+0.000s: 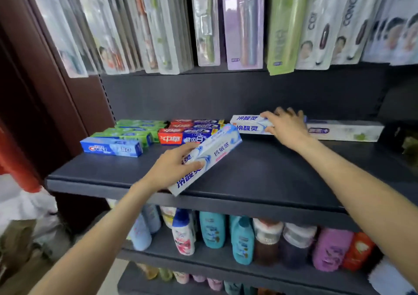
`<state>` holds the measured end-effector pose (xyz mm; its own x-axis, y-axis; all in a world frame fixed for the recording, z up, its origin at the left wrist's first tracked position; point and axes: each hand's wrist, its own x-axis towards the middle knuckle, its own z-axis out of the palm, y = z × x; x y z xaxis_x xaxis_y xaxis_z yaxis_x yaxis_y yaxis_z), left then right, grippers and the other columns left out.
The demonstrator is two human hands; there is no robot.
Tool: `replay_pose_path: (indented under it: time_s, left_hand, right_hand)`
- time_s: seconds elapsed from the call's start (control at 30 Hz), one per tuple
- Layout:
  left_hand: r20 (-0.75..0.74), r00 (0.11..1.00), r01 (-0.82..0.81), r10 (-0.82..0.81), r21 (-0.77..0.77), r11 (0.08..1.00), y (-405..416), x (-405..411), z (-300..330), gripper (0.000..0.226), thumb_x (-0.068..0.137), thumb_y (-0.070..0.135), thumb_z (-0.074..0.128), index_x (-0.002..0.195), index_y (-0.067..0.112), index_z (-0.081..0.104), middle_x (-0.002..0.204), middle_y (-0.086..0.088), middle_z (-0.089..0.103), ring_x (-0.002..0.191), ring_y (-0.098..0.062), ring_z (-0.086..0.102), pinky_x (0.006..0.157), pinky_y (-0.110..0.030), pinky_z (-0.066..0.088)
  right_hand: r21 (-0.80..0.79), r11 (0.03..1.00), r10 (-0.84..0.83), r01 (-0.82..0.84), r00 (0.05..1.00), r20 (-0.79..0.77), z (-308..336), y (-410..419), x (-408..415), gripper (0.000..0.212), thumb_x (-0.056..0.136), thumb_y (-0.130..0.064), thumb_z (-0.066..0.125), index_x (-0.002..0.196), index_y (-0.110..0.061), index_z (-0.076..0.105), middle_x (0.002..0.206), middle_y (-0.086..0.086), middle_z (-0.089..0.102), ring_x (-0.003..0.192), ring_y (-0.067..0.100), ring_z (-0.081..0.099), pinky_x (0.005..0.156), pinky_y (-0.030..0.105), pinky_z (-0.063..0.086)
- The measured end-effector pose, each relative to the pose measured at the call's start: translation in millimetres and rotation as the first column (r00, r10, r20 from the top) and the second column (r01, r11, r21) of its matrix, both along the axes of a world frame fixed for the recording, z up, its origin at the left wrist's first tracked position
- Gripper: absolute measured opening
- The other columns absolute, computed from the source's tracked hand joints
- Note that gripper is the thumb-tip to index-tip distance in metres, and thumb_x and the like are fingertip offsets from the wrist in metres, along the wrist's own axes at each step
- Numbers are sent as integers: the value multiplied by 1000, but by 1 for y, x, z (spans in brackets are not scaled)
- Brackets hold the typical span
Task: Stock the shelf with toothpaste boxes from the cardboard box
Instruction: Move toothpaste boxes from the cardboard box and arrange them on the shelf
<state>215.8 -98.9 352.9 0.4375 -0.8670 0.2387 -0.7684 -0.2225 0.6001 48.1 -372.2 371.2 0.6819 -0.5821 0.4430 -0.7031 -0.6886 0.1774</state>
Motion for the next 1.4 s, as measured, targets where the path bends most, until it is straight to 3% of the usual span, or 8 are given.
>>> replay_pose_path:
  time_s: [0.2, 0.3, 0.4, 0.5, 0.6, 0.8, 1.1, 1.4]
  left_hand:
    - [151, 988, 21, -14, -50, 999, -22, 44, 9, 53, 75, 55, 53, 125, 37, 53, 113, 17, 64, 101, -9, 60, 87, -34, 48]
    - [216, 976, 54, -38, -70, 996, -30, 51, 8, 62, 72, 63, 48, 126, 33, 55, 116, 7, 59, 106, -11, 54, 90, -36, 45]
    - [282, 957, 67, -67, 8, 998, -44, 42, 15, 57, 78, 57, 56, 129, 32, 54, 117, 0, 57, 109, -17, 53, 91, -39, 44]
    - [380, 912, 119, -157, 120, 986, -66, 23, 24, 53, 82, 48, 64, 131, 30, 52, 131, 2, 54, 120, -19, 49, 94, -38, 43]
    - [422, 881, 180, -214, 121, 976, -87, -4, 28, 51, 81, 52, 62, 128, 34, 53, 132, 9, 55, 119, -15, 50, 92, -35, 44]
    - [535, 842, 132, -65, -87, 987, -102, 1, 14, 51, 84, 50, 59, 127, 24, 53, 128, 2, 56, 117, -20, 51, 95, -36, 39]
    - [530, 848, -132, -30, 266, 955, -110, 58, -11, 58, 96, 52, 31, 146, 24, 28, 154, 2, 27, 142, -19, 25, 117, -47, 12]
    - [401, 916, 130, -4, -289, 948, -68, -20, -9, 25, 92, 36, 50, 110, 25, 63, 102, 11, 68, 99, -11, 59, 82, -30, 46]
  right_hand:
    - [19, 1000, -5, 7, 995, -104, -25, -44, 57, 35, 92, -18, 51, 126, -22, 53, 130, 8, 41, 118, 31, 37, 97, 40, 34]
    - [73, 996, 42, -44, 998, 37, -24, -38, 54, 38, 87, -14, 57, 124, -21, 57, 133, 7, 40, 121, 29, 37, 99, 39, 34]
    - [183, 921, 237, -343, 869, 435, -6, -10, 30, 35, 88, -17, 57, 123, -19, 58, 127, 6, 50, 118, 27, 47, 98, 33, 37]
    - [314, 730, 519, -607, 791, 323, 11, 31, -3, 54, 87, -31, 64, 137, -25, 44, 135, -7, 45, 128, 13, 37, 104, 24, 28]
    - [493, 714, 505, -498, 853, 130, 12, 52, -20, 81, 80, -43, 70, 145, -43, 21, 139, -20, 41, 125, 2, 39, 100, 23, 34]
    - [302, 894, 334, -332, 941, 46, 19, 12, -41, 58, 83, -25, 64, 130, -45, 37, 115, -7, 58, 104, 21, 54, 87, 39, 44]
    - [94, 995, -10, 19, 996, -93, -19, -24, 10, 48, 91, -18, 51, 135, -35, 44, 140, 2, 37, 125, 27, 34, 99, 36, 31]
    - [14, 958, 265, -286, 905, 333, -29, 70, -49, 26, 92, -24, 54, 115, -19, 63, 113, 2, 65, 106, 25, 57, 84, 34, 44]
